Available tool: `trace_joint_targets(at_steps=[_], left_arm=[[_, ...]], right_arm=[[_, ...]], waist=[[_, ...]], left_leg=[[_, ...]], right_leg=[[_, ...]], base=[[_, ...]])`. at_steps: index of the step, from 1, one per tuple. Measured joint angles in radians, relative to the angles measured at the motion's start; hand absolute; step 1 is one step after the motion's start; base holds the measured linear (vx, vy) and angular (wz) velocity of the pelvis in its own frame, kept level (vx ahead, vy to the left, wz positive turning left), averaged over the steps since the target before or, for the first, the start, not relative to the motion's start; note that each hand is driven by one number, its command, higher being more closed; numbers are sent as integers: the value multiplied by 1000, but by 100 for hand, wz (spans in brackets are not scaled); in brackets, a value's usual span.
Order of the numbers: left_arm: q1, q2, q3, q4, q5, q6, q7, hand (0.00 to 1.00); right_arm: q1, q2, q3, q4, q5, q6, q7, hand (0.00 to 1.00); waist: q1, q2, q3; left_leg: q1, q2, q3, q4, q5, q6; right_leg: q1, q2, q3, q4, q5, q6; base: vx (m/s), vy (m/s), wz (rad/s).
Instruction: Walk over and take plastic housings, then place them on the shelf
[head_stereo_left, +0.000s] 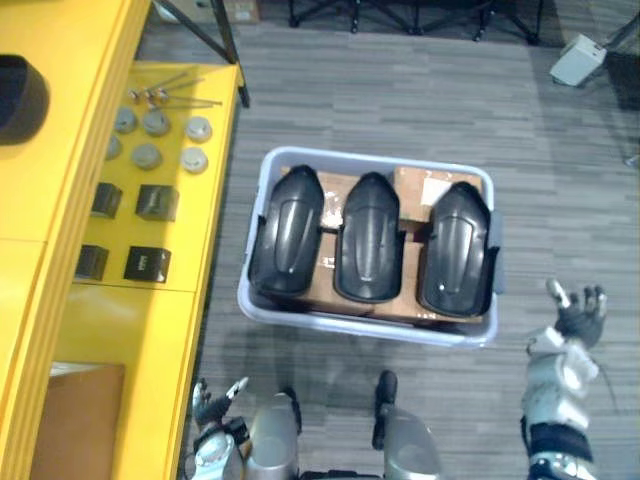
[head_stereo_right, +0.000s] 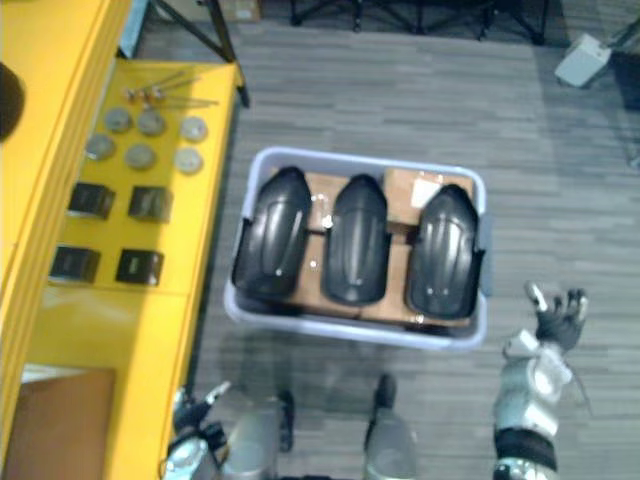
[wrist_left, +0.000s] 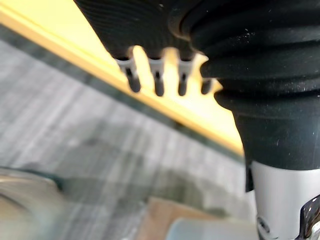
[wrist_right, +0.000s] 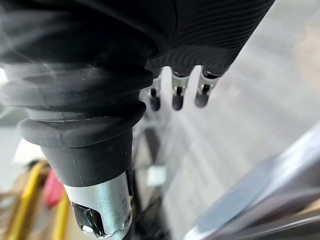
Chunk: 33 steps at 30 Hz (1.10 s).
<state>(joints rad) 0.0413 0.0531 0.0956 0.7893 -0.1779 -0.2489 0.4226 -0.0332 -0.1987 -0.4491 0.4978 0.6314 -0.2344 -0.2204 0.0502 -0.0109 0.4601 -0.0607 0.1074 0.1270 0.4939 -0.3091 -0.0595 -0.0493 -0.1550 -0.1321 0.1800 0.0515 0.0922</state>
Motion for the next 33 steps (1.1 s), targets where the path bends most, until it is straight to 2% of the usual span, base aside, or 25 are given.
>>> trace_joint_targets(at_steps=[4,6,9,12,14,17,19,21,22,26,30,33], left_arm=[[-7,32,1,-30,12,11,25,0],[-50,52,0,-33,30,22,42,0],[-93,57,-1,-31,30,38,66,0],[-129,59,0,-10,30,42,87,0],[-179,55,0,16,30,41,106,0],[-236,39,2,21,30,37,114,0],[-280,17,2,19,30,34,115,0],[-303,-8,0,15,30,26,117,0],[-313,-22,0,16,30,25,119,0],[-330,-42,-33,10,30,10,124,0],[-326,-59,-36,5,29,7,164,0],[-325,-60,-40,3,28,7,165,0]], right_arm=[[56,52,40,-2,-21,-35,23,0],[54,68,50,-3,-27,-49,24,0],[-3,63,51,0,-27,-80,-16,0],[-112,23,74,47,-29,-102,-63,0],[-210,-27,79,62,-28,-121,-97,0],[-291,-88,78,59,-21,-123,-111,0],[-347,-121,78,29,-17,-122,-113,0],[-382,-128,78,-26,-18,-121,-130,0],[-398,-133,77,-35,-17,-118,-131,0],[-419,-151,75,-60,-17,-78,-166,0],[-448,-198,75,-50,-15,47,-168,0],[-480,-230,76,-26,-16,107,-152,0]], waist=[[-8,-32,-23],[-9,-56,-26],[-8,-67,-22],[-3,-64,-19],[4,-56,-7],[21,-48,3],[22,-36,23],[22,-26,32],[22,-15,42],[25,-18,68],[25,-16,69],[24,-16,69]], left_leg=[[12,13,21,18,-3,2],[-54,15,2,51,-4,3],[-152,6,-37,89,-4,3],[-238,16,-52,149,-4,3],[-309,21,-75,211,-4,3],[-386,24,-95,253,-5,2],[-436,27,-107,268,-9,-5],[-486,33,-122,285,-40,-11],[-501,42,-131,288,-57,-10],[-550,37,-147,290,-65,-17],[-576,30,-150,280,-39,-24],[-584,22,-152,268,-25,-25]], right_leg=[[-5,3,-4,52,1,1],[-77,7,-3,96,-1,0],[-140,9,-2,91,-2,-1],[-193,19,-3,101,-8,-4],[-246,21,-3,155,-45,-10],[-321,22,-3,218,-83,-3],[-372,22,-5,247,-101,-1],[-429,25,-6,284,-142,21],[-452,34,-7,311,-146,18],[-529,25,-8,382,-161,7],[-566,14,-10,393,-163,2],[-576,3,-14,392,-158,-2]], base=[[-50,51,-15],[-69,18,11],[-89,0,17],[-114,-29,5],[-119,-52,16],[-126,-73,11],[-123,-70,7],[-155,-62,-1],[-130,-37,1],[-144,-65,8],[-99,-67,4],[-14,-27,8]])
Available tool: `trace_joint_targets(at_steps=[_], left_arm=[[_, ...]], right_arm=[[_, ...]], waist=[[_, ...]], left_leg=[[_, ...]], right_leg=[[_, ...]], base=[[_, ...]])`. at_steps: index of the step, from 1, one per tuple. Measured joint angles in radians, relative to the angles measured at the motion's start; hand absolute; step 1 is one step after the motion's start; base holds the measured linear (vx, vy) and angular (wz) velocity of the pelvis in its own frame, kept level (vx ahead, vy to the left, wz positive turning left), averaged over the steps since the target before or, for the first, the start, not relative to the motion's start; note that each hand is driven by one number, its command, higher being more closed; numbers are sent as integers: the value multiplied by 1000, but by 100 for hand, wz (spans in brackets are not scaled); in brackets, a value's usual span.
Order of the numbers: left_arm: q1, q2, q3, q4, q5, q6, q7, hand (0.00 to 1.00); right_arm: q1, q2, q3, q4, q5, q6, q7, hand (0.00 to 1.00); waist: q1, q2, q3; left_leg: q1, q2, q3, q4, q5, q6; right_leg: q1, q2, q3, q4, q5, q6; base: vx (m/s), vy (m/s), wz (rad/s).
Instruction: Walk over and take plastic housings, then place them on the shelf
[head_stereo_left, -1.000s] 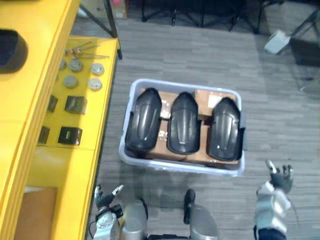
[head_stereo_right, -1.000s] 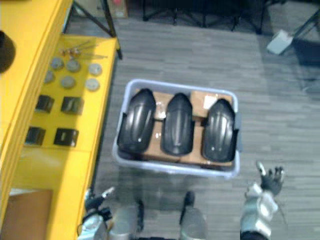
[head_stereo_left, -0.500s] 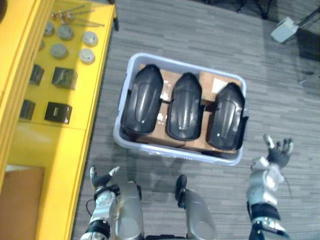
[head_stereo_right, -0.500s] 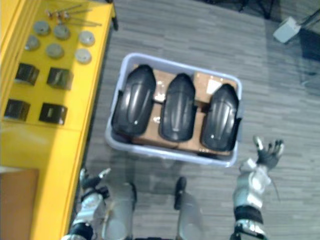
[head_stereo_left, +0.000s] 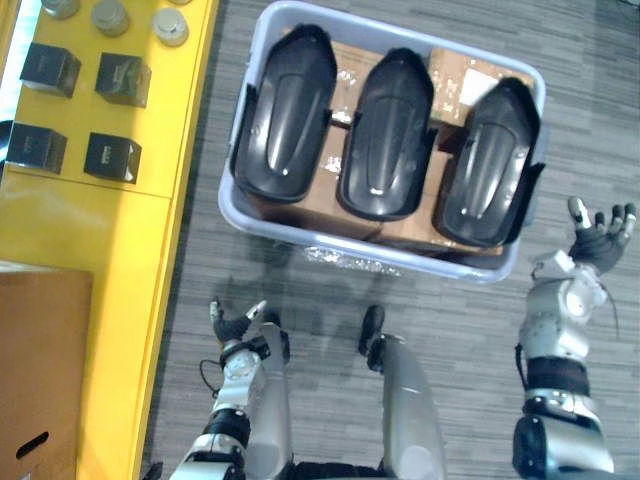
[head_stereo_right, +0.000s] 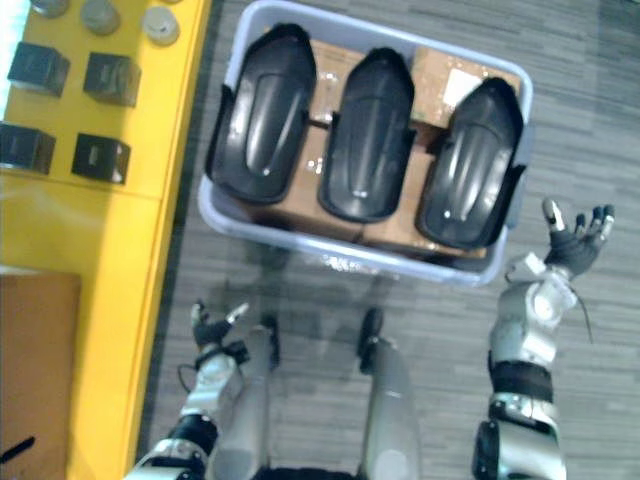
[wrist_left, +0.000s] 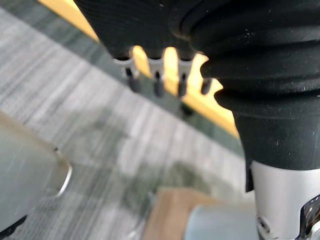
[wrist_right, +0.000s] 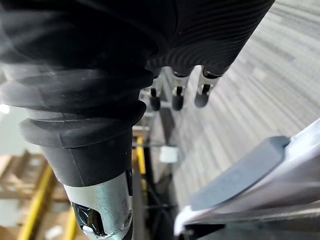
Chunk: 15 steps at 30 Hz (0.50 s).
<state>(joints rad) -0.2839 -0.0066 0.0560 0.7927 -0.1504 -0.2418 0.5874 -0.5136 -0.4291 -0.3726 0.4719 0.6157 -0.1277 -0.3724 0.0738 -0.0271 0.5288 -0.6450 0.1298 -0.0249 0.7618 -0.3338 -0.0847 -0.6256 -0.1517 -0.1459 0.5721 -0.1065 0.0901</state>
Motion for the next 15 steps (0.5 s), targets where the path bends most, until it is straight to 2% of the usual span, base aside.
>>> trace_joint_targets(at_steps=[5,9,11,15], left_arm=[[2,1,-2,0,-15,-1,2,0],[4,2,-1,1,-50,-4,1,0],[9,3,-1,1,-51,-7,1,0],[18,13,-1,5,-93,-11,-3,0]], right_arm=[[-114,-50,35,134,0,103,22,0],[-173,-100,91,182,-7,145,30,0],[-200,-124,111,200,-18,151,45,0],[-272,-180,185,238,-90,221,68,0]], waist=[[-1,9,5],[-1,10,5],[-1,11,6],[-1,12,7]], left_leg=[[-9,-8,-5,-18,16,3],[-8,-21,5,-22,22,12],[-9,-27,5,-22,23,14],[-16,-39,5,-24,27,19]], right_leg=[[-1,-8,-15,-9,13,-1],[-1,-25,-16,-11,14,0],[-1,-31,-16,-10,15,1],[-7,-43,-20,-7,17,5]], base=[[55,-11,8],[47,26,4],[20,39,6],[-16,21,7]])
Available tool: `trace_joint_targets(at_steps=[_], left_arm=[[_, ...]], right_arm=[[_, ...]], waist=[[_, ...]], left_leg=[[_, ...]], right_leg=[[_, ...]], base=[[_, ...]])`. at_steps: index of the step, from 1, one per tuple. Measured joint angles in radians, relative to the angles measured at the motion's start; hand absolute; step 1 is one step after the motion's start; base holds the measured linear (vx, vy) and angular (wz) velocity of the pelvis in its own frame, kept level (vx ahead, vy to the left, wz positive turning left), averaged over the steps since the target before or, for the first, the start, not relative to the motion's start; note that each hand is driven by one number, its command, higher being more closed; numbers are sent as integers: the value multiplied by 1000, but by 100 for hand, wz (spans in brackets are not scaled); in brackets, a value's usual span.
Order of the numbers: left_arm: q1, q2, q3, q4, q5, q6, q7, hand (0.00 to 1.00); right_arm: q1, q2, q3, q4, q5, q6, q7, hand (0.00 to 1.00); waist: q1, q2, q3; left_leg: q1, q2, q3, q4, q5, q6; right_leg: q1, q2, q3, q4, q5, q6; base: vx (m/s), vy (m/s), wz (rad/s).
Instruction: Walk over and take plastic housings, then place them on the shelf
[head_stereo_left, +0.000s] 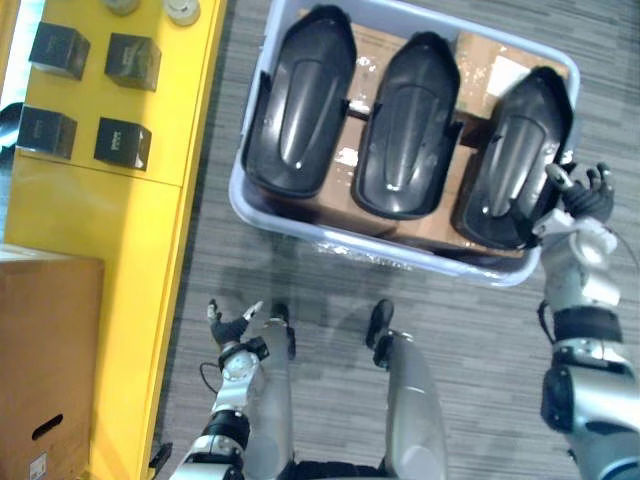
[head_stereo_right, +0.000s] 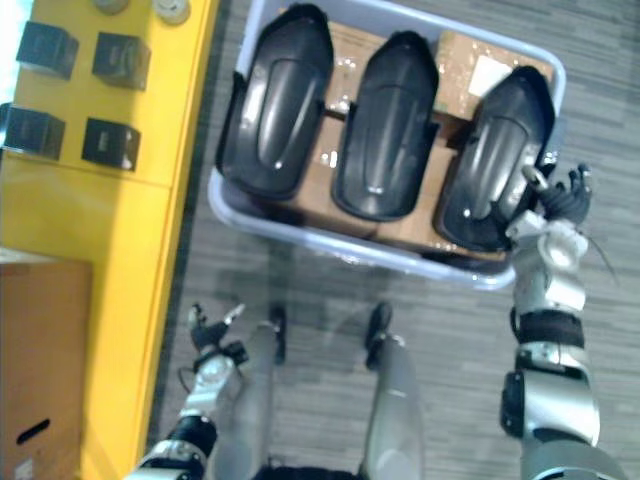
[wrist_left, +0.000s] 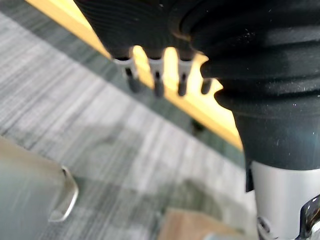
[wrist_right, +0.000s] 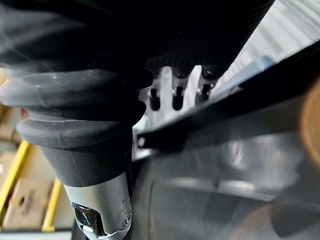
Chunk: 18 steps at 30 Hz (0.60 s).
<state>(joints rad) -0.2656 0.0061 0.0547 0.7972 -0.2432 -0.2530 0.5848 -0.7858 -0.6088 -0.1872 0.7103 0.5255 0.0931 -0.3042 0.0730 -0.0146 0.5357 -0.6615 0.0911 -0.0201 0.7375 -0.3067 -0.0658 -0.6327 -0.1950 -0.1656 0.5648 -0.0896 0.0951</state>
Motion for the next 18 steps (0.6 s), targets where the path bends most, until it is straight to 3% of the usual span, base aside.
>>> trace_joint_targets(at_steps=[1,5,8,10,14,18], left_arm=[[1,4,0,0,-10,0,-1,0],[17,7,0,1,-35,-1,-11,0],[24,7,-2,4,-62,-7,-23,0],[24,8,-10,5,-68,-7,-28,0],[24,18,-37,8,-75,-8,-55,0],[34,17,-55,10,-113,-7,-65,0]], right_arm=[[-11,-6,12,11,-11,12,2,100],[-65,-32,65,74,-113,132,0,100],[-109,-69,103,151,-159,281,45,100],[-120,-78,104,172,-199,318,55,100],[-157,-106,108,224,-284,434,141,100],[-160,-106,108,261,-338,467,179,100]], waist=[[1,0,0],[5,1,1],[7,2,1],[7,2,1],[8,4,-1],[13,14,-6]], left_leg=[[-3,-1,0,0,0,0],[-14,-6,0,2,4,2],[-18,-6,-3,7,4,2],[-20,-5,-4,10,4,2],[-16,-1,-7,14,4,2],[2,0,-3,4,5,1]], right_leg=[[-3,-1,0,2,0,0],[-17,-11,-2,14,0,0],[-17,-11,-7,16,0,0],[-16,-11,-9,16,0,0],[-5,-12,-16,11,0,1],[10,-12,-16,4,1,1]], base=[[-34,10,4],[-31,-2,4],[-14,1,4],[0,0,0],[0,0,0],[0,0,0]])
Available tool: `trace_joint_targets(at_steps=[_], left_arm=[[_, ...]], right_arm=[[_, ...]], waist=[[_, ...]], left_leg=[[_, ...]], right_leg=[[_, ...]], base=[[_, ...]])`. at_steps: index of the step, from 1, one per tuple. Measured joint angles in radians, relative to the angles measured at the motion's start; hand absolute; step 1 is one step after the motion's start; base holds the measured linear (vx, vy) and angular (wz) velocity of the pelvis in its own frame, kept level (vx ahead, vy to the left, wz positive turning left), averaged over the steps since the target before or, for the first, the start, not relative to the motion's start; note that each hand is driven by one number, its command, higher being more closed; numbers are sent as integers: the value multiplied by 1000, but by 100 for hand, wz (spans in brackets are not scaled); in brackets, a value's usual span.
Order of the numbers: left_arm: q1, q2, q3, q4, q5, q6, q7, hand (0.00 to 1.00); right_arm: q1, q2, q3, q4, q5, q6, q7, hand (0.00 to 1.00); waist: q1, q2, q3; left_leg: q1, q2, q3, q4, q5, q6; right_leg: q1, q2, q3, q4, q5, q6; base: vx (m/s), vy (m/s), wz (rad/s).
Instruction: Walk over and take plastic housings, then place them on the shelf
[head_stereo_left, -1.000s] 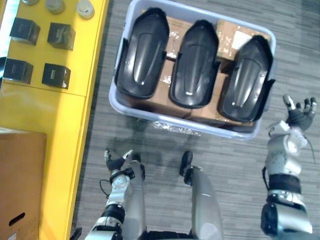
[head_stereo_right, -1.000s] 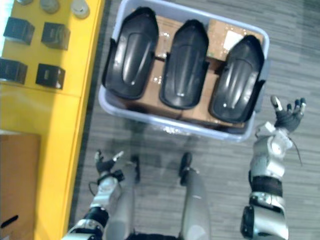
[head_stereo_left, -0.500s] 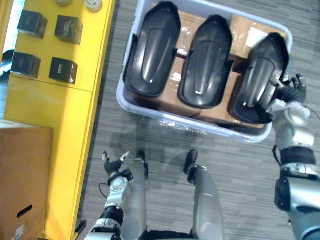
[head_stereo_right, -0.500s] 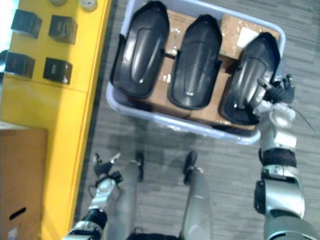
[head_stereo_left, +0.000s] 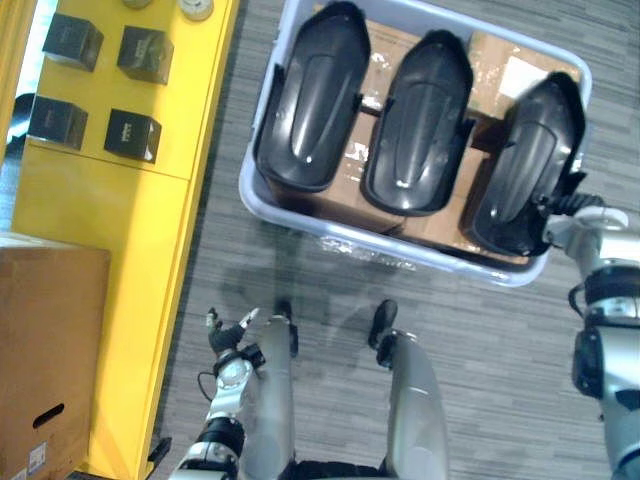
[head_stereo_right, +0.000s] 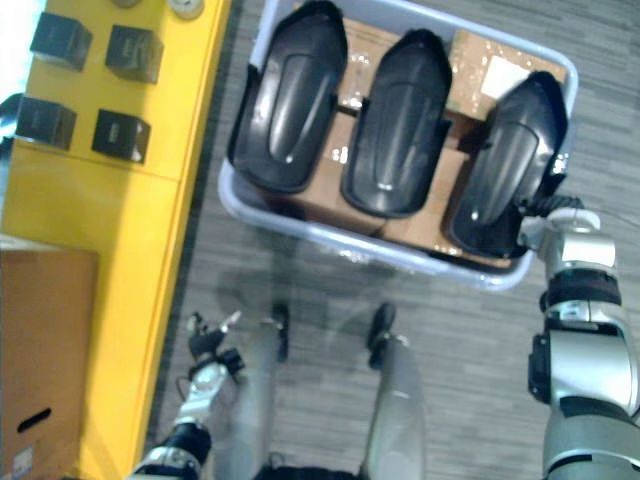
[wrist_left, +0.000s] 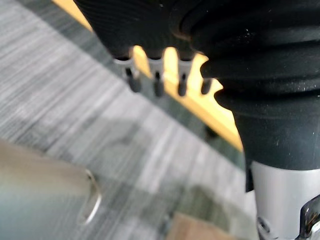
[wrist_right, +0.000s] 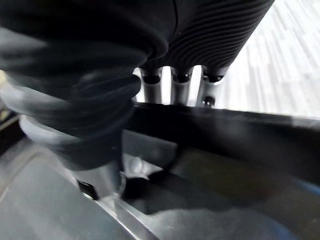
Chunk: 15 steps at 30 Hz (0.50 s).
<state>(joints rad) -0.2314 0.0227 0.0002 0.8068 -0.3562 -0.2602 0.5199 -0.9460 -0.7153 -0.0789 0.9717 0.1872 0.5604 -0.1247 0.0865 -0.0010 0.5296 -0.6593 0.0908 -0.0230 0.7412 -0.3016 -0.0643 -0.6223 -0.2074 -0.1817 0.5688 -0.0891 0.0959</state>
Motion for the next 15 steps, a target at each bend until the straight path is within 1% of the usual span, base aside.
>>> trace_joint_targets(at_steps=[2,4,6,7,8,9,10,11,12,13,14,15], left_arm=[[2,4,-22,0,-1,0,-3,0],[3,3,-24,1,-1,1,-3,0],[6,4,-24,2,-1,1,-3,0],[7,3,-25,3,-1,1,-3,0],[9,-1,-28,5,-1,1,-3,0],[18,-2,-36,5,-21,1,-3,0],[22,-2,-45,5,-32,1,-2,0],[35,-3,-50,4,-41,0,-1,0],[41,-3,-49,4,-44,-1,0,0],[51,-1,-45,3,-71,-7,3,0],[58,2,-37,3,-94,-22,9,0],[66,1,-20,-1,-121,-32,11,0]], right_arm=[[1,2,0,6,-19,6,16,100],[8,3,0,24,-48,6,16,100],[9,12,0,33,-64,5,1,100],[11,15,0,39,-63,-6,-21,100],[21,21,0,43,-63,-28,-63,100],[34,29,0,45,-60,-68,-116,100],[41,30,0,45,-60,-91,-145,100],[58,30,0,44,-60,-137,-210,100],[67,30,-2,38,-60,-160,-243,100],[86,30,-9,25,-64,-193,-299,100],[112,30,-21,9,-66,-226,-347,100],[149,30,-34,-25,-85,-248,-393,100]], waist=[[2,6,-3],[10,7,-4],[11,9,-5],[12,10,-7],[15,14,-11],[15,25,-17],[15,32,-21],[15,43,-28],[15,48,-31],[15,52,-33],[14,52,-33],[12,52,-33]], left_leg=[[1,-1,2,-5,5,-1],[7,-2,3,-14,11,-3],[19,-3,1,-26,19,-3],[22,-3,1,-31,22,-4],[29,-6,2,-39,27,-4],[32,-5,0,-39,27,-5],[33,-5,0,-38,27,-5],[35,-5,3,-39,27,-5],[37,-6,4,-39,27,-5],[45,-5,8,-42,27,-5],[59,-4,10,-47,27,-4],[81,0,10,-56,28,-5]], right_leg=[[0,-1,0,-1,0,0],[1,-3,0,-1,0,0],[13,-5,-6,-4,0,0],[15,-6,-7,-4,0,0],[19,-10,-8,-5,0,0],[25,-10,-11,-6,0,0],[27,-10,-12,-6,0,0],[30,-11,-12,-7,0,0],[31,-12,-11,-7,0,0],[36,-12,-9,-7,0,0],[47,-11,-9,-10,0,0],[70,-8,-11,-20,1,0]], base=[[0,0,0],[-1,-11,2],[-9,-28,8],[-9,-26,10],[-11,-24,8],[-10,-15,7],[-11,-8,5],[0,0,0],[0,0,0],[-1,7,-4],[14,-4,-3],[0,0,0]])
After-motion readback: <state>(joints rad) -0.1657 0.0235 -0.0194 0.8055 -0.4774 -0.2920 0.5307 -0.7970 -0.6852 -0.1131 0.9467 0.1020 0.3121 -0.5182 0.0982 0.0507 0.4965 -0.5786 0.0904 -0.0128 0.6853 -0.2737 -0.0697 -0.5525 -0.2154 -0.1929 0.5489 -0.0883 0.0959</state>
